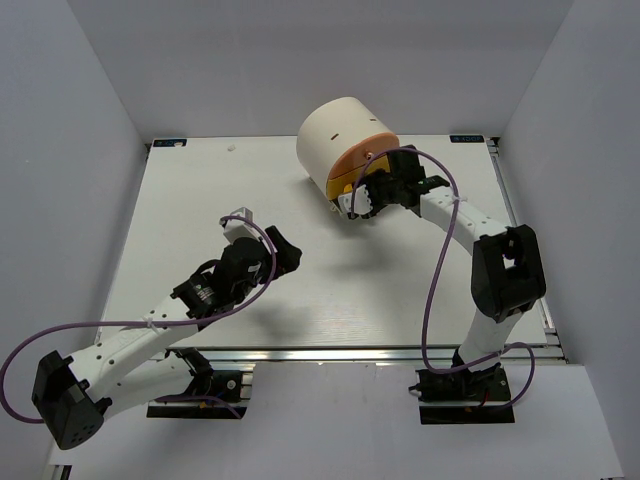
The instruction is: Sort the legos into containers by color
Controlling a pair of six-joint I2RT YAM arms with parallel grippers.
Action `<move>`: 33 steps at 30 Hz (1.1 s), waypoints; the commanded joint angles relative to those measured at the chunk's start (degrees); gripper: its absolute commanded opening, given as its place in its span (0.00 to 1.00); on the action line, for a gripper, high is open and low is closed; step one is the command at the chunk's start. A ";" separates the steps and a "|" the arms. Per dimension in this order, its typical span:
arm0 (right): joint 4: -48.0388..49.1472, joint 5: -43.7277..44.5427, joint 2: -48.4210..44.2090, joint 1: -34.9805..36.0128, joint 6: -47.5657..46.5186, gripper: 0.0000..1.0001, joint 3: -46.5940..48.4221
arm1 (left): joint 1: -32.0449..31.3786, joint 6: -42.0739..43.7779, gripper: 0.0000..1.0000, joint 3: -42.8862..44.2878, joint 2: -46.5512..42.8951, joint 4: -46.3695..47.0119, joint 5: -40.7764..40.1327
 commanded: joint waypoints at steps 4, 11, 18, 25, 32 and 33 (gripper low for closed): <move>2.91 2.41 0.64 0.68 1.11 0.60 -0.32 | 0.14 -0.09 0.95 -0.26 -1.68 0.00 -1.38; 3.00 3.65 1.26 0.68 2.60 0.70 0.21 | 0.14 -0.18 0.95 -0.26 -1.77 -0.09 -1.38; 1.00 -0.83 -1.90 0.07 15.75 0.36 3.00 | 0.14 -0.79 0.95 -0.26 -2.47 -1.06 -1.73; -8.17 -11.55 -5.33 -3.62 54.07 0.00 5.41 | 0.14 -1.14 0.90 -1.14 -3.27 -0.35 -1.82; 1.35 0.64 -9.92 -7.75 88.02 0.00 -14.03 | 0.14 -1.32 0.79 -0.88 -3.09 -1.05 -1.12; -1.80 2.57 -8.78 -8.02 89.86 0.00 -12.90 | 0.14 -1.32 0.79 -0.88 -3.09 -1.06 -0.94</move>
